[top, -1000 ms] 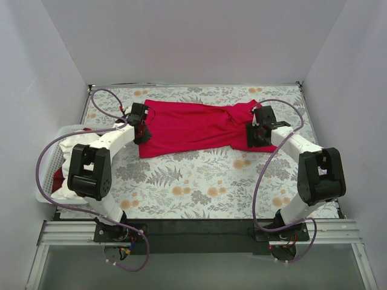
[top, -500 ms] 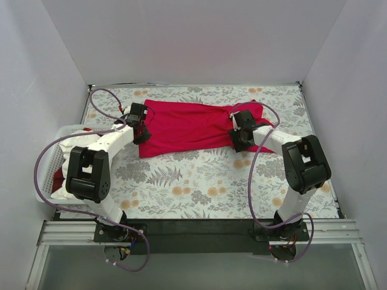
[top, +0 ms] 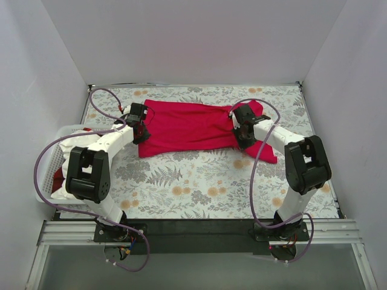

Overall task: Fold and stack the t-shirts
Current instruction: Flatten the tshirt out

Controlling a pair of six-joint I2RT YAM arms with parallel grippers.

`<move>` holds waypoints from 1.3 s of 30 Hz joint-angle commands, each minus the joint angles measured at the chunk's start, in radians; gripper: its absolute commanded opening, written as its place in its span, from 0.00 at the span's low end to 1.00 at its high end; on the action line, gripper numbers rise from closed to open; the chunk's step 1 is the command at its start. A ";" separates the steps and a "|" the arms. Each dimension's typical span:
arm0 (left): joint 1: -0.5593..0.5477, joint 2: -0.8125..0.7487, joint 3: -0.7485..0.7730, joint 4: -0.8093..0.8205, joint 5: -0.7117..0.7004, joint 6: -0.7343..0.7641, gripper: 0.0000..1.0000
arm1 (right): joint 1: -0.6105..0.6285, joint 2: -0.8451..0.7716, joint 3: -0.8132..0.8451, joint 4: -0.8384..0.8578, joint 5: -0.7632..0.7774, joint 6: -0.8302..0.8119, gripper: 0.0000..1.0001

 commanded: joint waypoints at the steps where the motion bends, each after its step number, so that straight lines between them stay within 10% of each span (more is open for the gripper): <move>1: 0.007 -0.074 -0.011 0.010 -0.052 0.016 0.00 | 0.002 -0.136 0.144 -0.298 -0.150 0.074 0.01; 4: 0.010 -0.074 -0.009 0.009 -0.054 0.019 0.00 | 0.001 -0.193 0.169 -0.435 -0.265 0.095 0.01; 8: 0.013 -0.072 -0.011 0.009 -0.055 0.021 0.00 | -0.016 -0.245 0.131 -0.465 -0.260 0.107 0.40; 11: 0.013 -0.072 -0.012 0.009 -0.059 0.021 0.00 | -0.068 -0.251 0.109 -0.434 -0.203 0.131 0.47; 39: 0.030 -0.054 -0.014 0.004 -0.075 0.024 0.00 | -0.261 0.192 0.137 0.166 -0.172 0.236 0.42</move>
